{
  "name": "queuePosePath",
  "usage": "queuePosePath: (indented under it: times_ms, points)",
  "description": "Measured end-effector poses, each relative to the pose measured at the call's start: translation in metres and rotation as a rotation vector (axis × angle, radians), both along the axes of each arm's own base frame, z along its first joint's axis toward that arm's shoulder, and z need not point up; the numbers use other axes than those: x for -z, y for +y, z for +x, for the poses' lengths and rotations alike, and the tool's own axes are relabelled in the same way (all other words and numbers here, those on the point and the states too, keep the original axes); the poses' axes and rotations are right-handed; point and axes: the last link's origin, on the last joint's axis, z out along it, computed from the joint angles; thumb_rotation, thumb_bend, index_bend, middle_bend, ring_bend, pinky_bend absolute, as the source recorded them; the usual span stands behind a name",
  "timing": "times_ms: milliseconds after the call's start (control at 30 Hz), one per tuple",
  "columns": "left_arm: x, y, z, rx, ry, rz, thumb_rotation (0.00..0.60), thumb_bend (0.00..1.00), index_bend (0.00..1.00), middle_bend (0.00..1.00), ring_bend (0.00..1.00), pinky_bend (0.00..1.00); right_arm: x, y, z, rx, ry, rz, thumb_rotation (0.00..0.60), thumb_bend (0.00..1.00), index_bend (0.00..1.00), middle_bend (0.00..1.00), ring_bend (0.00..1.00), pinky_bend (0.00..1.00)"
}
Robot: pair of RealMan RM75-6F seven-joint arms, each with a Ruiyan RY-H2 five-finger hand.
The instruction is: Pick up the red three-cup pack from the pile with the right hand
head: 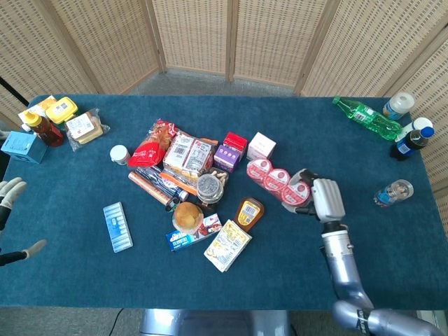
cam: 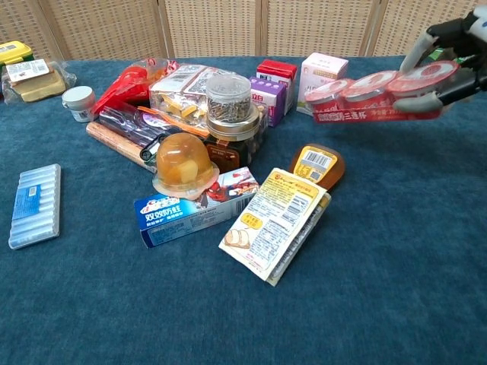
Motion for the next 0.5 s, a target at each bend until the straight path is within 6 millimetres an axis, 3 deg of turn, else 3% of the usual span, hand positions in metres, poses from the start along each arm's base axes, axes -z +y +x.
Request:
queuePosePath:
  times_ms: [500]
  points:
    - [0.003,0.001,0.003,0.011,0.001,-0.007,0.600,0.13,0.00,0.00,0.00,0.00,-0.072,0.014,0.038,-0.104,-0.021,-0.143,0.600,0.01,0.48,0.74,0.69,0.74]
